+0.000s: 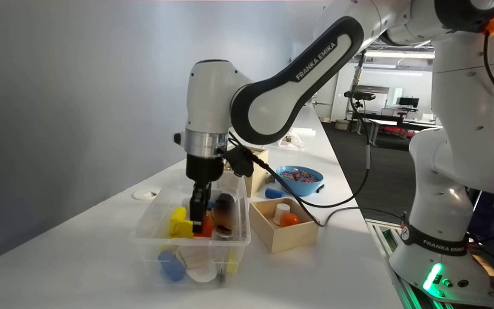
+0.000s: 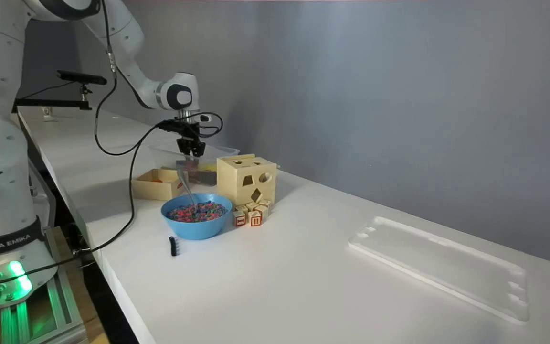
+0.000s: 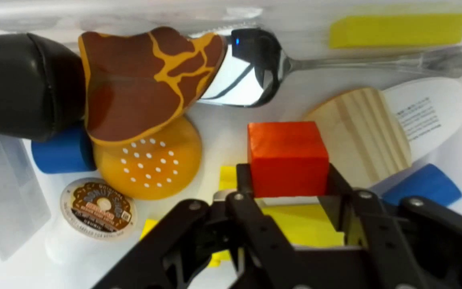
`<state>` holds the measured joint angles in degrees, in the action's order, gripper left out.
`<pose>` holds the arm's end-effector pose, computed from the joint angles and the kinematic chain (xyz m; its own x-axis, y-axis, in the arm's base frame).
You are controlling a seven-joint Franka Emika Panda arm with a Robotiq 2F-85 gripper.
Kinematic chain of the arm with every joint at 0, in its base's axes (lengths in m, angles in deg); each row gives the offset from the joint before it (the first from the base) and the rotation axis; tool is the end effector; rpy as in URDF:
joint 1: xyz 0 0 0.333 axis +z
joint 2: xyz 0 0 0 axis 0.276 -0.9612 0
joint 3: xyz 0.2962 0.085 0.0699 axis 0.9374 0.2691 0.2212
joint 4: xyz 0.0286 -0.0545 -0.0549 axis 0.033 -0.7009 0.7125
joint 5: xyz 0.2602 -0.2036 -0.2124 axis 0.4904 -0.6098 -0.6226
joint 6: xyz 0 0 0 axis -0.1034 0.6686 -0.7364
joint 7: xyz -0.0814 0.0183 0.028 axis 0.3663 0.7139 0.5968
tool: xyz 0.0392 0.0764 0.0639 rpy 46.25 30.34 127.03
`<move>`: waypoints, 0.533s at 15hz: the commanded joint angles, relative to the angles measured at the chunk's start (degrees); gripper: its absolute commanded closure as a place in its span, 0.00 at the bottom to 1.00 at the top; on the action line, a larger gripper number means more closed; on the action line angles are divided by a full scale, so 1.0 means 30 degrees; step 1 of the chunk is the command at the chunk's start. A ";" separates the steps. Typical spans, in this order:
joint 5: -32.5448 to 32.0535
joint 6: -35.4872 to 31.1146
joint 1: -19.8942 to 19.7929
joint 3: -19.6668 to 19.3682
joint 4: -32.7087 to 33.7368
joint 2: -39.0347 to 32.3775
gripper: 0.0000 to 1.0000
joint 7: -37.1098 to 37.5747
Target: Move the clear container forwards, place the orange block on top of the wooden box on the right.
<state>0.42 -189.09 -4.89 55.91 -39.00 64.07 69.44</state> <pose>0.5510 0.1991 0.3225 0.9584 0.2710 0.0896 0.2715 -0.9624 0.0076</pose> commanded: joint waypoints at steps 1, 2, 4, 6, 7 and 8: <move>-0.1826 -0.0168 0.0716 -0.0444 -0.1251 0.2763 0.81 0.2978; -0.2598 0.0097 0.0754 -0.0542 -0.1340 0.3417 0.81 0.4075; -0.4100 0.1054 0.0509 -0.0648 -0.1397 0.4593 0.81 0.6262; -0.4842 0.1938 -0.0091 -0.0668 -0.1533 0.5616 0.81 0.7594; -0.4909 0.2295 -0.0439 -0.0744 -0.1561 0.6063 0.81 0.8085; -0.4620 0.2436 -0.0855 -0.0867 -0.1706 0.6610 0.81 0.8461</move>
<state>-12.20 -183.66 -4.92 54.02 -41.15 78.20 90.06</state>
